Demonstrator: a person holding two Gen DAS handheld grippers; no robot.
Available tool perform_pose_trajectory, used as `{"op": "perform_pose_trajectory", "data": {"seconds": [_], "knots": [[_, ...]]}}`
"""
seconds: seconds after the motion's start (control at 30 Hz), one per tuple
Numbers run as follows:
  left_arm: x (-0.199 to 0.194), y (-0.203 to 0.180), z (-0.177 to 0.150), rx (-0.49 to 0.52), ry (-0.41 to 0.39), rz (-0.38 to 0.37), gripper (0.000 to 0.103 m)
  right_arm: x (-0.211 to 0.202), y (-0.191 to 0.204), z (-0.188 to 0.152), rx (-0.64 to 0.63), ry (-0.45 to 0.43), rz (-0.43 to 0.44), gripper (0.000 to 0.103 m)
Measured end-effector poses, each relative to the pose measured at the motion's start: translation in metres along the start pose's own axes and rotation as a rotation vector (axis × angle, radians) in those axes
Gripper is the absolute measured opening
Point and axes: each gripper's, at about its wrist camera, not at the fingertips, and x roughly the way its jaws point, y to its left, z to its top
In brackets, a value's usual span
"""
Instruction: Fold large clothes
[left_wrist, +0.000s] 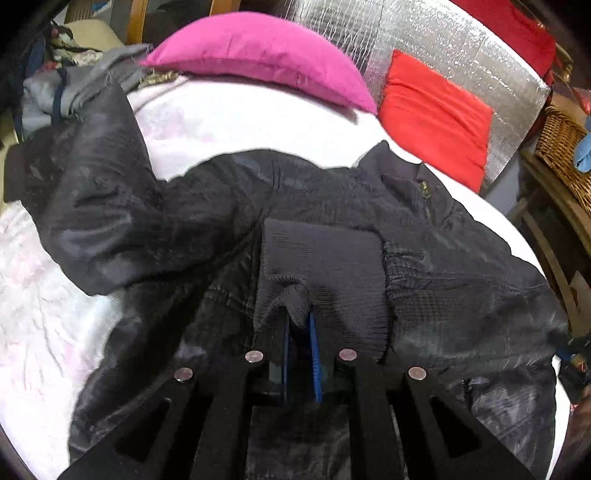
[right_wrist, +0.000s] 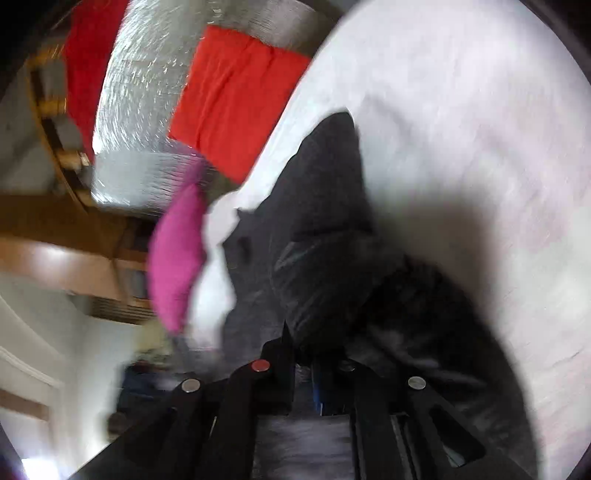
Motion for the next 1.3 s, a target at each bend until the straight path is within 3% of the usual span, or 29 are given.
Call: {"op": "perform_pose_trajectory", "data": {"seconds": [0.03, 0.17, 0.23, 0.27, 0.3, 0.33, 0.4, 0.53, 0.63, 0.77, 0.87, 0.93, 1.0, 1.13, 1.3], "knots": [[0.005, 0.0, -0.001, -0.002, 0.006, 0.008, 0.013, 0.009, -0.008, -0.002, 0.013, 0.023, -0.023, 0.011], [0.003, -0.002, 0.009, -0.002, 0.012, 0.018, 0.014, 0.006, -0.013, -0.001, 0.01, 0.045, 0.031, 0.02], [-0.01, 0.0, 0.013, -0.011, 0.009, 0.011, 0.032, -0.001, -0.01, 0.001, -0.023, 0.065, 0.024, 0.037], [-0.017, 0.002, 0.015, -0.013, 0.0, 0.006, 0.05, -0.006, -0.008, 0.001, -0.039, 0.074, 0.029, 0.047], [-0.027, 0.006, 0.016, -0.015, -0.018, -0.003, 0.067, -0.015, -0.007, -0.001, -0.051, 0.084, 0.056, 0.076], [-0.041, 0.011, 0.018, -0.023, -0.064, -0.008, 0.072, -0.025, -0.005, -0.003, -0.064, 0.08, 0.067, 0.086], [-0.059, 0.019, 0.022, -0.034, -0.118, 0.02, 0.074, -0.042, -0.001, -0.007, -0.097, 0.062, 0.048, 0.087], [-0.077, 0.019, 0.041, -0.047, -0.178, 0.0, 0.074, -0.06, 0.023, -0.007, -0.169, 0.049, 0.11, 0.087], [-0.064, -0.008, 0.05, 0.018, -0.149, -0.027, 0.074, -0.052, 0.046, 0.003, -0.243, 0.046, 0.124, 0.087], [-0.025, -0.043, 0.048, 0.11, -0.061, -0.051, 0.074, -0.007, 0.069, 0.026, -0.265, 0.151, 0.204, 0.087], [0.005, -0.054, 0.047, 0.126, -0.008, -0.043, 0.074, 0.027, 0.076, 0.042, -0.282, 0.174, 0.195, 0.087], [0.029, -0.051, 0.044, 0.124, 0.034, 0.008, 0.074, 0.047, 0.058, 0.054, -0.226, 0.167, 0.134, 0.086], [0.045, -0.044, 0.041, 0.107, 0.051, 0.011, 0.077, 0.054, 0.049, 0.057, -0.195, 0.154, 0.137, 0.085], [0.041, -0.051, 0.039, 0.159, 0.021, 0.05, 0.077, 0.048, 0.061, 0.053, -0.218, 0.15, 0.133, 0.086], [0.009, -0.052, 0.049, 0.15, -0.081, 0.012, 0.077, 0.032, 0.084, 0.068, -0.251, 0.114, 0.208, 0.086]]}}
